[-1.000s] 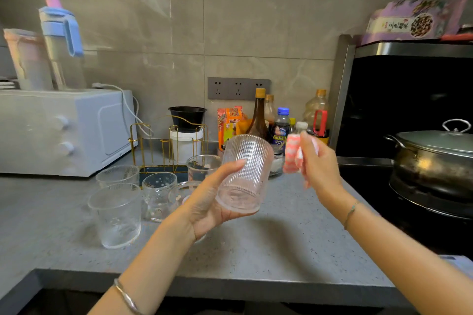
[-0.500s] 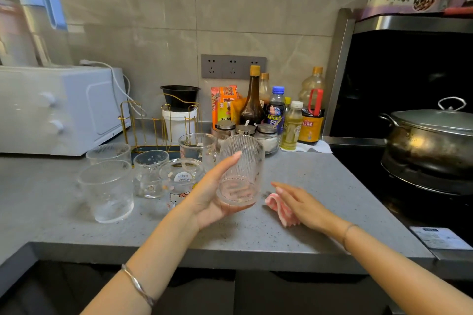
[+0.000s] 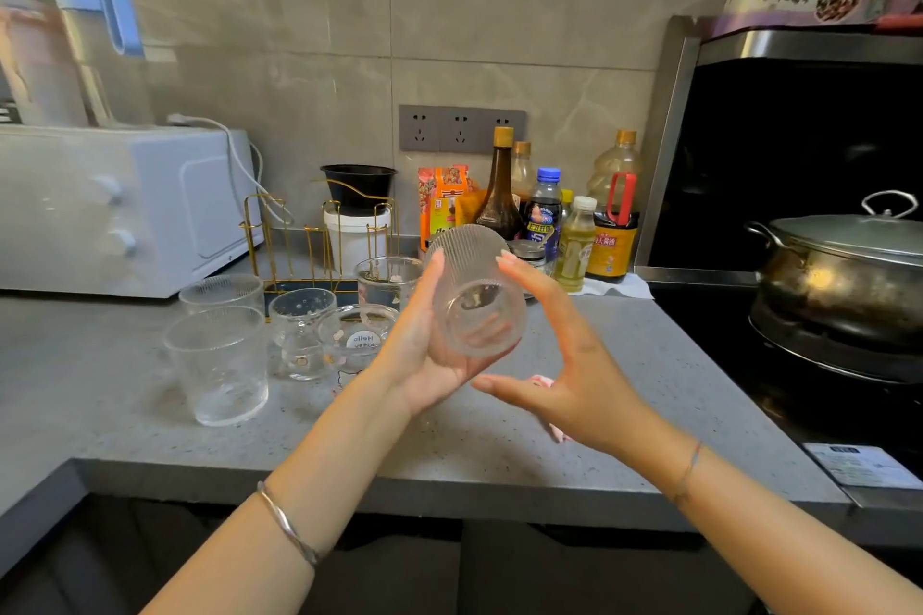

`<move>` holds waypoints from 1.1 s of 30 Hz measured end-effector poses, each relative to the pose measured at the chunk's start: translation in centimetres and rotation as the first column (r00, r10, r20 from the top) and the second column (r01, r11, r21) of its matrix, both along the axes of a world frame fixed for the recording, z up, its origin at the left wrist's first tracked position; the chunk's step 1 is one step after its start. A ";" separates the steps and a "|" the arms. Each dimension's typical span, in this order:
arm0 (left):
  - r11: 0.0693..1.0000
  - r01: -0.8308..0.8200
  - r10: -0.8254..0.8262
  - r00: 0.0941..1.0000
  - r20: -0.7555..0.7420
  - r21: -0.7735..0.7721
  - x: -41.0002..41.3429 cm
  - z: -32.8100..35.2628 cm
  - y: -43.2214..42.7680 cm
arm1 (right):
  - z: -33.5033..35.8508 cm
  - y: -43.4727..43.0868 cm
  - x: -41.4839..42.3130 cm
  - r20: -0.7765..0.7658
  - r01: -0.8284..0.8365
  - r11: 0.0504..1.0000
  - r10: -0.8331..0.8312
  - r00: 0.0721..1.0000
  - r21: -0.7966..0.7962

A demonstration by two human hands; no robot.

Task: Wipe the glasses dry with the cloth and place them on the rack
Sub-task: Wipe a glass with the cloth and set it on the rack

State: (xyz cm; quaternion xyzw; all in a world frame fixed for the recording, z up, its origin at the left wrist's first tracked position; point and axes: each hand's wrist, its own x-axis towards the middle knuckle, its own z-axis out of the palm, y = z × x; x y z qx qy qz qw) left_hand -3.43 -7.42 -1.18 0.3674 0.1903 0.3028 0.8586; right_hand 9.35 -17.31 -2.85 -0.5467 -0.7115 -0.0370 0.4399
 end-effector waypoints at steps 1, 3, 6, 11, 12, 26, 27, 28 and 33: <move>1.000 0.008 -0.007 1.000 -0.002 0.013 -0.1 0.5 0.0 | 0.3 0.3 -0.2 0.023 -0.005 1.000 0.005 1.000 0.020; 0.999 0.008 -0.007 1.000 -0.024 0.044 -0.4 1.4 0.2 | 1.0 1.0 -0.5 0.053 -0.011 0.998 0.008 0.999 0.065; 1.000 -0.006 0.008 0.997 -0.071 0.029 -0.6 2.7 0.9 | 2.6 2.3 -1.0 0.057 -0.003 0.991 -0.005 0.998 0.131; 0.996 0.045 -0.041 0.997 -0.064 0.072 -0.9 5.2 3.1 | 5.8 4.8 -1.0 0.158 0.002 0.972 -0.040 0.987 0.234; 0.993 0.064 -0.057 0.996 -0.067 0.102 -1.1 5.8 3.9 | 6.7 5.4 -1.1 0.188 0.002 0.966 -0.052 0.981 0.258; 0.683 -0.013 0.455 0.790 -0.411 0.731 -1.1 10.9 19.0 | 14.7 20.9 2.3 -0.153 0.101 0.967 -0.066 0.986 0.234; 0.562 -0.017 0.564 0.740 -0.368 0.827 -1.1 10.1 19.5 | 14.2 21.4 2.9 -0.179 0.114 0.974 -0.078 0.981 0.197; 0.362 0.005 0.676 0.687 -0.266 0.932 -0.6 10.4 23.3 | 14.9 25.1 4.1 -0.183 0.121 0.975 -0.087 0.979 0.184; 0.109 0.480 0.891 0.342 -0.300 0.871 -1.4 7.2 27.7 | 15.7 28.5 5.7 -0.266 0.133 0.983 -0.096 0.959 0.123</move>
